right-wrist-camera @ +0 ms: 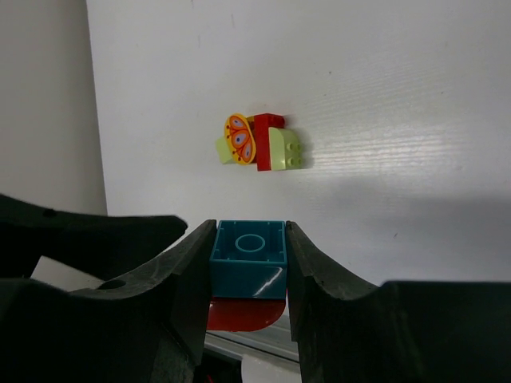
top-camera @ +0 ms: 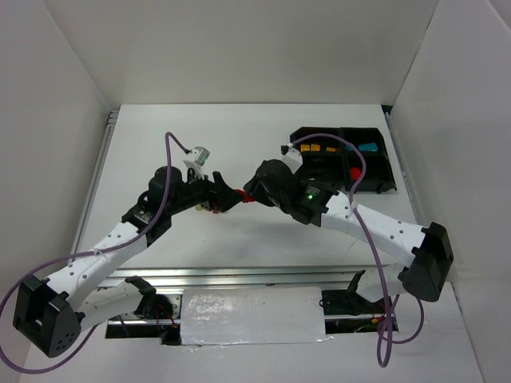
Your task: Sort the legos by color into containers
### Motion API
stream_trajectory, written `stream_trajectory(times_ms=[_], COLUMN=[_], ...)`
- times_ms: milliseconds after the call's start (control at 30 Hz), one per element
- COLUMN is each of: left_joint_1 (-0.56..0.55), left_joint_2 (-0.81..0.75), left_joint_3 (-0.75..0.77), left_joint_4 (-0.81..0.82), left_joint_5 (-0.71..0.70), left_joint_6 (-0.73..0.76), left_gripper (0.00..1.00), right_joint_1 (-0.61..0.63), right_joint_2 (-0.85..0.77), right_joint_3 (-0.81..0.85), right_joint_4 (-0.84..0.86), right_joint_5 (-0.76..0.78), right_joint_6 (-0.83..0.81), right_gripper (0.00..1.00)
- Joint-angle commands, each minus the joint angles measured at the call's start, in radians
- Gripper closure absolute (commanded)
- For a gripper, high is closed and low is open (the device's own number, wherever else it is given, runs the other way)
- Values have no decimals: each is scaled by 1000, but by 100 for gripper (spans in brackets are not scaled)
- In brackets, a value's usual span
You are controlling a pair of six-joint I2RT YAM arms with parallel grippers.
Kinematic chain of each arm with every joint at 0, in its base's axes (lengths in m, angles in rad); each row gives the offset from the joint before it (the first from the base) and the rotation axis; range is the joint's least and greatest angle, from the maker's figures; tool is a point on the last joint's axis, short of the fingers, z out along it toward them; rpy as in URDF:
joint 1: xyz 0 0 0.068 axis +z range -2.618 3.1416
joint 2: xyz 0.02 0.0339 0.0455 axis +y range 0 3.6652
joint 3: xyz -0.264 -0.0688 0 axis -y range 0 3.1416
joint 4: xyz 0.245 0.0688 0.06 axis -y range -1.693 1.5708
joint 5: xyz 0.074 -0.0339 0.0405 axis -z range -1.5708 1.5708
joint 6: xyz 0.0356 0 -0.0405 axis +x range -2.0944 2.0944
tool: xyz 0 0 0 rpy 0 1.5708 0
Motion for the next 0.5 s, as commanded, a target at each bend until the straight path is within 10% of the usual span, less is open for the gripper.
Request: stream_trajectory(times_ms=[0,167,267,367,433,467], left_joint_1=[-4,-7,-10,-10,-8,-8], left_joint_2=[26,49,45,34,31,28], left_joint_3=[34,39,33,31,42,46], left_joint_4=[87,133,154,167,148,139], left_joint_5=[-34,-8,8,28,37,37], left_joint_6=[-24,-47,-47,-43,-30,-24], left_gripper=[12,30,55,100,100,100], right_joint_1=[30,34,40,42,40,40], right_joint_2=[-33,-39,-50,-48,-62,-86], right_joint_3=[23,11,1,-2,-26,-40], right_joint_4=[38,64,89,96,153,185], right_joint_5=[33,12,2,2,-17,-46], right_joint_6=[-11,-9,-13,-13,-28,-66], right_gripper=[100,100,100,100,100,77])
